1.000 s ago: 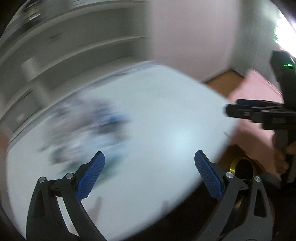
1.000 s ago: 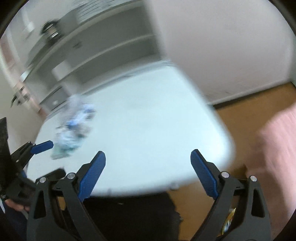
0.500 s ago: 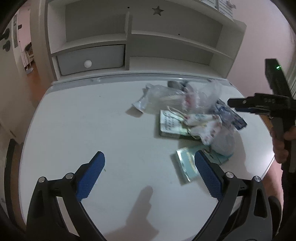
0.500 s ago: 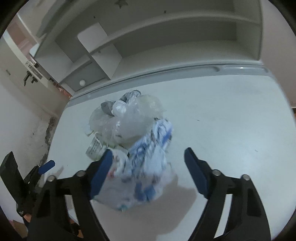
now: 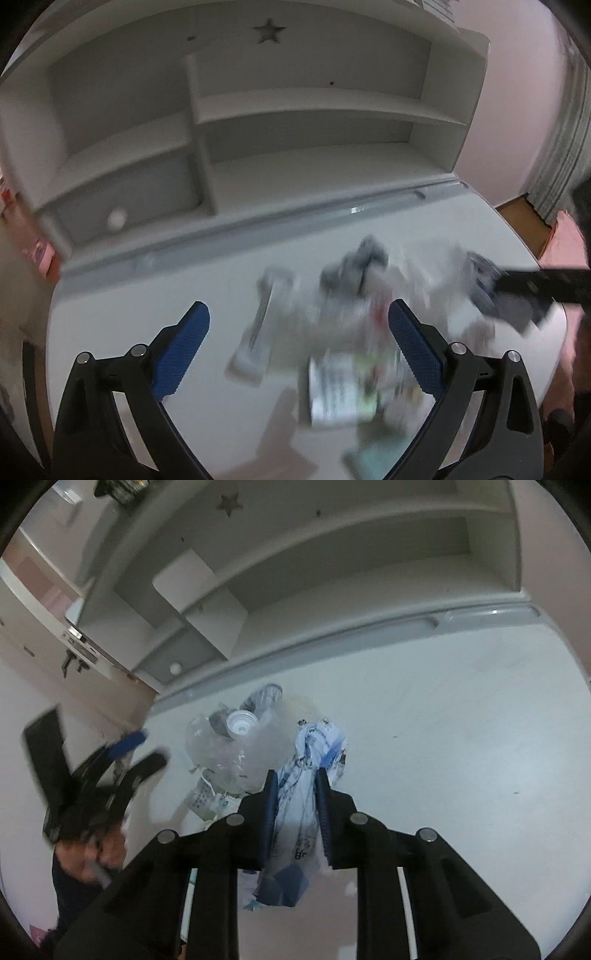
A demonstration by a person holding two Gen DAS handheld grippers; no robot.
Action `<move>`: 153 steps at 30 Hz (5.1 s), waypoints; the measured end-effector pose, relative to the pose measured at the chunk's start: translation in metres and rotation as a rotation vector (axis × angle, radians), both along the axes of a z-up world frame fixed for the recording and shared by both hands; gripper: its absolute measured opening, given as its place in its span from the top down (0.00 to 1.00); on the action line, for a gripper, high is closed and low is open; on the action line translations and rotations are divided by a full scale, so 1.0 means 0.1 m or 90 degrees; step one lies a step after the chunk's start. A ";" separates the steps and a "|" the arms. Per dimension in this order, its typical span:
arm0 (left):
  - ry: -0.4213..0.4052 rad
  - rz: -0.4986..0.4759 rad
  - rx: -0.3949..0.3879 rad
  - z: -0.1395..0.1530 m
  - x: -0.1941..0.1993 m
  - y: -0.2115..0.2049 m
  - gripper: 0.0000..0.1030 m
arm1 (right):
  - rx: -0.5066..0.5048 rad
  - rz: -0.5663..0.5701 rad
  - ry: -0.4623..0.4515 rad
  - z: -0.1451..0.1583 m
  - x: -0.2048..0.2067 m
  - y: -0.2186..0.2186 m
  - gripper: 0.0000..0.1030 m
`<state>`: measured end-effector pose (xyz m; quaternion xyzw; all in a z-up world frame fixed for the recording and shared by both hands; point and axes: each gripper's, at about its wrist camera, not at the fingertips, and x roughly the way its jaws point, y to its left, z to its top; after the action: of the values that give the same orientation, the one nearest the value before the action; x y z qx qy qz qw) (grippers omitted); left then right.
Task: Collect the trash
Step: 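Grasp the blue-printed plastic wrapper with the right tool while the left tool grasps a grey cloth, then carry both items over the black bin and open both tools to drop them, then swing to the desk, grasp light blue tissue with right tool while left grasps white patterned cloth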
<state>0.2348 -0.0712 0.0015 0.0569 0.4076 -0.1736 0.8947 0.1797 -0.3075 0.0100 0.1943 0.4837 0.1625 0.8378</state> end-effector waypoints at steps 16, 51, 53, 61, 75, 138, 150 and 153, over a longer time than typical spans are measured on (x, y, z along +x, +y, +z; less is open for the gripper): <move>0.148 -0.099 0.061 -0.44 0.71 -0.97 0.88 | 0.030 -0.026 0.005 -0.08 -0.34 -0.63 0.79; 0.075 -0.516 -0.147 -0.46 -3.41 -4.29 0.92 | -0.127 -0.650 0.047 -0.89 -4.68 -3.45 0.79; 0.112 -0.540 -0.118 -0.82 -3.61 -4.66 0.92 | -0.133 -0.696 0.086 -1.13 -4.94 -3.63 0.79; 0.263 -0.606 -0.037 -2.01 -4.01 -5.52 0.92 | -0.064 -0.786 0.194 -1.96 -5.72 -3.97 0.79; 0.279 -0.670 0.019 -2.53 -4.42 -6.07 0.92 | -0.028 -0.805 0.205 -2.26 -5.93 -4.06 0.79; 0.030 0.054 -0.092 -0.31 -1.56 0.79 0.12 | -0.168 0.090 -0.010 -0.52 -0.51 0.91 0.54; -0.010 -0.091 -0.007 -0.28 -1.27 -0.29 0.12 | -0.113 0.034 -0.077 -0.13 -1.01 0.24 0.76; -0.015 -0.103 0.036 -0.38 -1.14 -0.53 0.12 | -0.111 0.021 -0.073 -0.14 -1.17 0.07 0.76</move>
<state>0.1205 -0.1242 -0.0368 0.1172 0.3959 -0.2326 0.8806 0.0629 -0.3005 -0.0035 0.1031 0.4503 0.1449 0.8750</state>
